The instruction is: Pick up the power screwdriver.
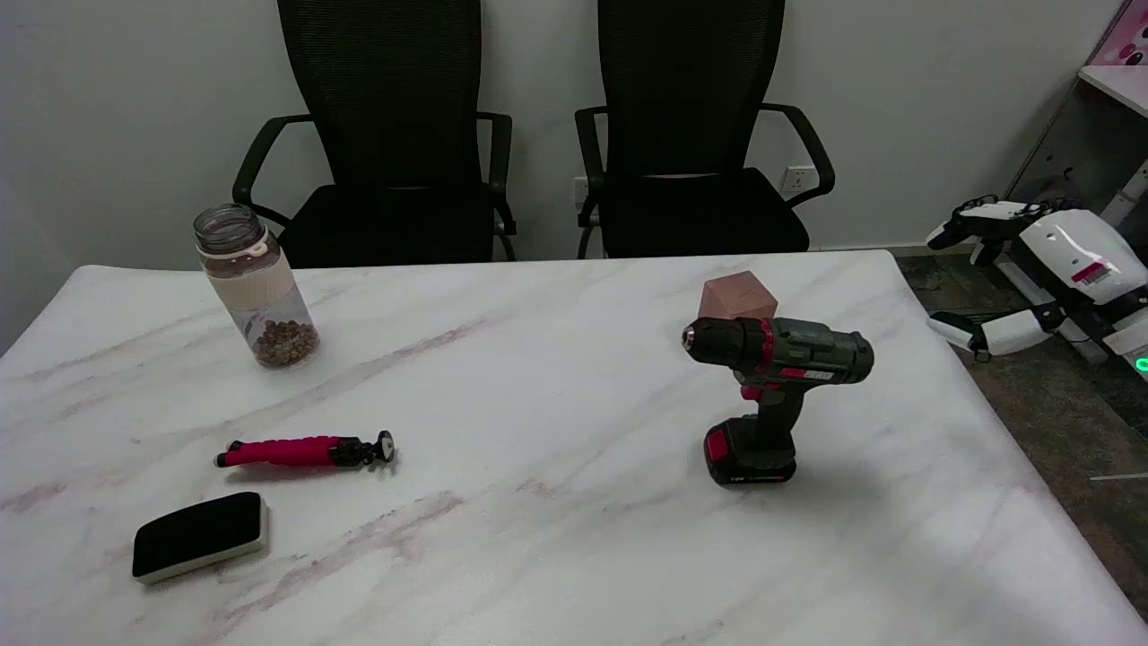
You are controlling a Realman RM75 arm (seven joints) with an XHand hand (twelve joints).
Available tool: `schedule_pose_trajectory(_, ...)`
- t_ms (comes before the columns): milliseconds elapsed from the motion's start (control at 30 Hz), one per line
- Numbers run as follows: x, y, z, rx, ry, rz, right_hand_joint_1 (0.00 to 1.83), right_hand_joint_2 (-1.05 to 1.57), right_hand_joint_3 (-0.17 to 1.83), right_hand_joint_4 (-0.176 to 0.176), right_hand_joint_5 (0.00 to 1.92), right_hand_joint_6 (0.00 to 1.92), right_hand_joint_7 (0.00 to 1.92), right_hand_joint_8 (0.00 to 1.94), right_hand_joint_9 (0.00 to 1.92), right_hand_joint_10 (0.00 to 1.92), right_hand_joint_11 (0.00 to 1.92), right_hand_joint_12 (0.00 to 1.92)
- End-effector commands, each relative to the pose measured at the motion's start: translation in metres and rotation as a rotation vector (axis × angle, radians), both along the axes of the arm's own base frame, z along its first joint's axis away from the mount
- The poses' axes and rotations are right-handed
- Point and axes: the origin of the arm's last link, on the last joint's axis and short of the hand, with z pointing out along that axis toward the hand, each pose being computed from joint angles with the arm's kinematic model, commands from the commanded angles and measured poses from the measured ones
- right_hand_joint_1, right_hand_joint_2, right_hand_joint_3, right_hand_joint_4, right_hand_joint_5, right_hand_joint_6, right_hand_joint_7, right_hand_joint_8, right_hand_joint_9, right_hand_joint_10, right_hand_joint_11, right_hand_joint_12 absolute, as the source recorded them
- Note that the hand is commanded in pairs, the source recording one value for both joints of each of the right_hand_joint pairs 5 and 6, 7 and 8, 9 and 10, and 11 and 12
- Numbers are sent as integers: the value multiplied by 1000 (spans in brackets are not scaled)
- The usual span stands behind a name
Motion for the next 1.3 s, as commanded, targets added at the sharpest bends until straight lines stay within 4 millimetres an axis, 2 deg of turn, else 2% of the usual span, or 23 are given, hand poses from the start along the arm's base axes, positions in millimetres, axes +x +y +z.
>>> schedule_pose_trajectory(33, -9, -15, -5, 12, 73, -92, 990, 371, 852, -176, 727, 727, 727, 727, 646, 646, 936, 936)
schedule_pose_trajectory(233, -4, -25, -11, 28, 59, -78, 987, 366, 841, -176, 716, 716, 716, 716, 640, 640, 919, 919)
schedule_pose_trajectory(367, -10, -27, -12, 20, -10, -107, 986, 367, 839, -176, 712, 712, 712, 712, 637, 637, 911, 911)
schedule_pose_trajectory(567, -29, -17, -14, -3, -252, -154, 972, 331, 888, -176, 745, 745, 745, 745, 631, 631, 900, 900)
schedule_pose_trajectory(667, -38, -7, -15, -24, -479, -139, 969, 294, 911, -176, 744, 744, 744, 744, 626, 626, 890, 890)
schedule_pose_trajectory(700, -42, -3, -17, -26, -577, -138, 970, 255, 932, -176, 733, 733, 733, 733, 619, 619, 869, 869)
schedule_pose_trajectory(800, -51, 3, -23, -11, -729, -149, 969, 148, 970, -176, 690, 690, 690, 690, 611, 611, 844, 844)
schedule_pose_trajectory(900, -58, 4, -33, 11, -791, -158, 941, 34, 949, -174, 590, 590, 590, 590, 604, 604, 818, 818)
schedule_pose_trajectory(1067, -71, 5, -46, 27, -892, -171, 959, -109, 904, -126, 423, 423, 423, 423, 573, 573, 780, 780)
schedule_pose_trajectory(1200, -79, 3, -52, 66, -1020, -177, 927, -275, 894, -74, 356, 356, 356, 356, 498, 498, 594, 594)
schedule_pose_trajectory(1267, -81, 3, -52, 86, -1049, -178, 925, -354, 874, -36, 343, 343, 343, 343, 460, 460, 518, 518)
schedule_pose_trajectory(1300, -83, 5, -51, 90, -1057, -184, 925, -374, 881, -33, 339, 339, 339, 339, 455, 455, 505, 505)
